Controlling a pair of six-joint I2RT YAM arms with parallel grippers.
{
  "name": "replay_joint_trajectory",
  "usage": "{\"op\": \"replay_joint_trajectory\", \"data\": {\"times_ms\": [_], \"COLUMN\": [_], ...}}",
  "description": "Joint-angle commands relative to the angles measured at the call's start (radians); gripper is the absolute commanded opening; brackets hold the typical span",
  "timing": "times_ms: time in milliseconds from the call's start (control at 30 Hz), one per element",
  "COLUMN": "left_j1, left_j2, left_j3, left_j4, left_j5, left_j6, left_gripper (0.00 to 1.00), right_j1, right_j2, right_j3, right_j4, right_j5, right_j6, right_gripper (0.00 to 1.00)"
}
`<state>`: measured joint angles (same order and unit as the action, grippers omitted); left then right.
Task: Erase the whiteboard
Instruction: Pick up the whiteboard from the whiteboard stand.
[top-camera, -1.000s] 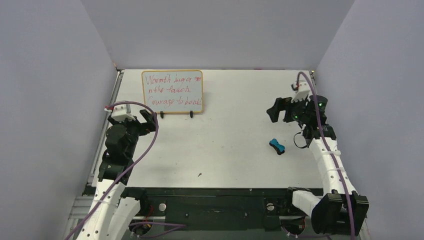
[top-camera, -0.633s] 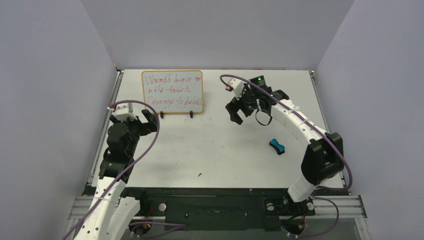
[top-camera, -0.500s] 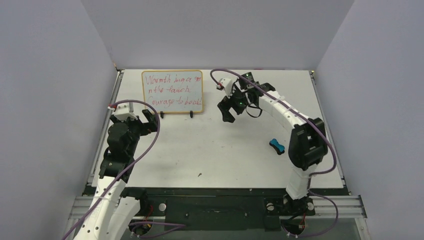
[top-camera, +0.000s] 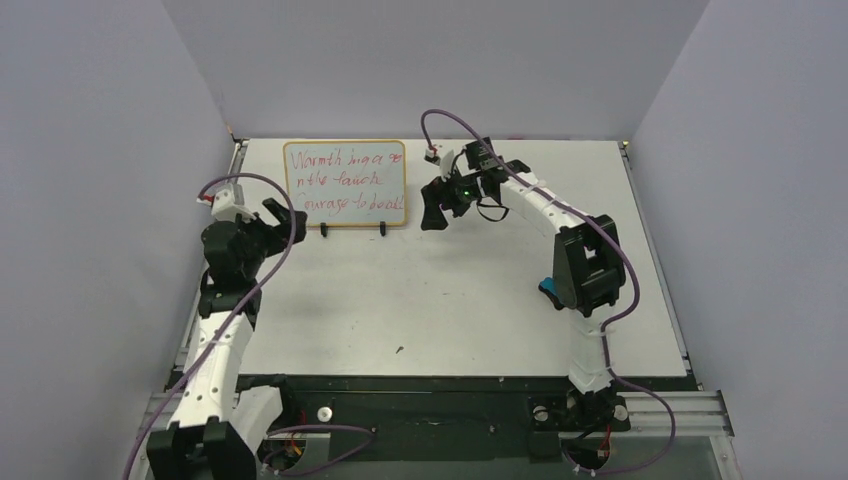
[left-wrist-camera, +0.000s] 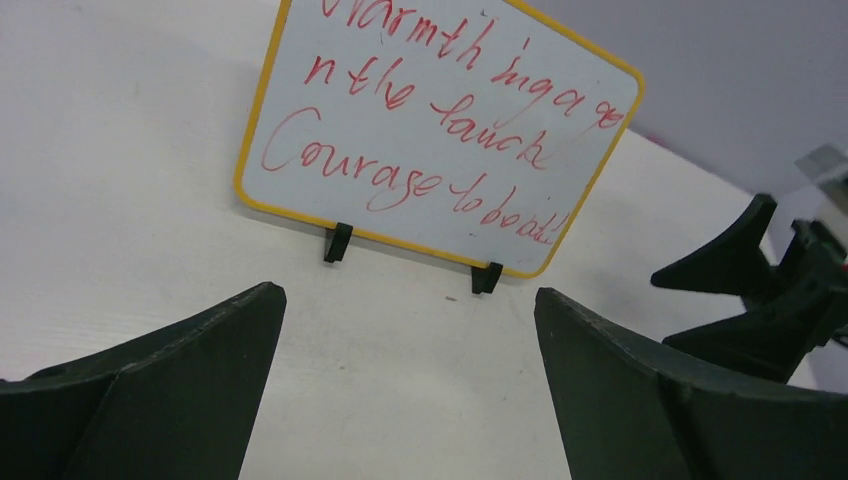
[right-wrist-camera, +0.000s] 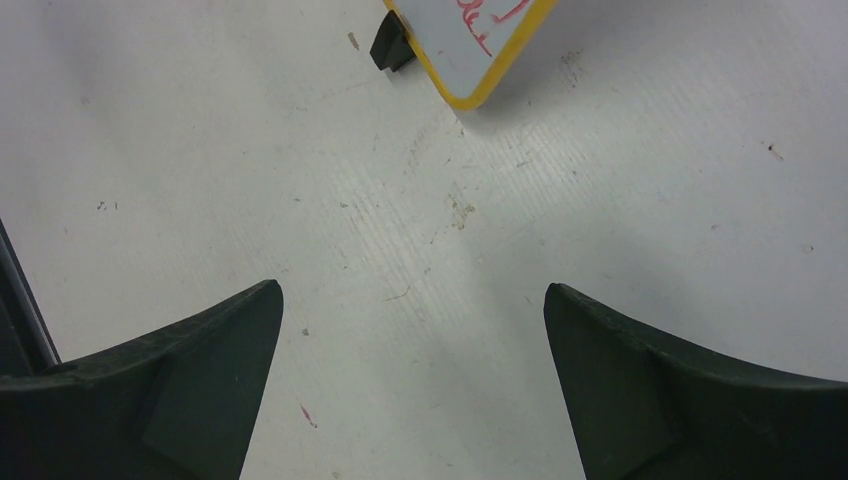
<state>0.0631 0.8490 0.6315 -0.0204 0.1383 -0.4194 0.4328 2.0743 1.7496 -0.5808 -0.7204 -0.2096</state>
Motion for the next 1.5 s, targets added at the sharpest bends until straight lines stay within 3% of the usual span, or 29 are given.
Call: {"op": "replay_joint_trajectory", "data": {"times_ms": [0,100,233,333,667,800,1133,1300,1467], "left_j1": [0.129,0.217,0.248,0.26,0.29,0.306,0.34,0.343,0.343], "left_j2": [0.171,0.287,0.422,0.485,0.782,0.878,1.123,1.24,1.358], "left_j3": [0.028,0.094,0.226,0.269,0.449,0.471,0.572,0.609,0.693], "left_j4": [0.338,0.33,0.206,0.224,0.299,0.361,0.563,0.849,0.98], "left_j5": [0.274,0.335,0.295,0.273,0.543,0.618,0.75,0.861,0.924], "left_j6": [-0.273,-0.34,-0.235,-0.191,-0.041,0.005,-0.04,-0.227,-0.365], "left_gripper": [0.96,0.96,0.96,0.96,0.93,0.85,0.8,0.75,0.67], "right_j1": [-0.036,-0.073,-0.116,-0.132,-0.173,-0.194,-0.2,-0.208,-0.217], "right_j2": [-0.096,-0.134,-0.172,-0.196,-0.269,-0.286,-0.306,-0.302,-0.297], "right_j3": [-0.054,-0.114,-0.178,-0.205,-0.285,-0.304,-0.297,-0.282,-0.275], "right_j4": [0.135,0.179,0.279,0.302,0.379,0.41,0.354,0.323,0.298], "right_j5": [-0.054,-0.091,-0.139,-0.148,-0.181,-0.194,-0.178,-0.163,-0.155], "right_j6": [0.076,0.11,0.178,0.192,0.241,0.261,0.179,0.146,0.132], "right_gripper": [1.0,1.0,1.0,1.0,1.0,1.0,1.0,1.0,1.0]}}
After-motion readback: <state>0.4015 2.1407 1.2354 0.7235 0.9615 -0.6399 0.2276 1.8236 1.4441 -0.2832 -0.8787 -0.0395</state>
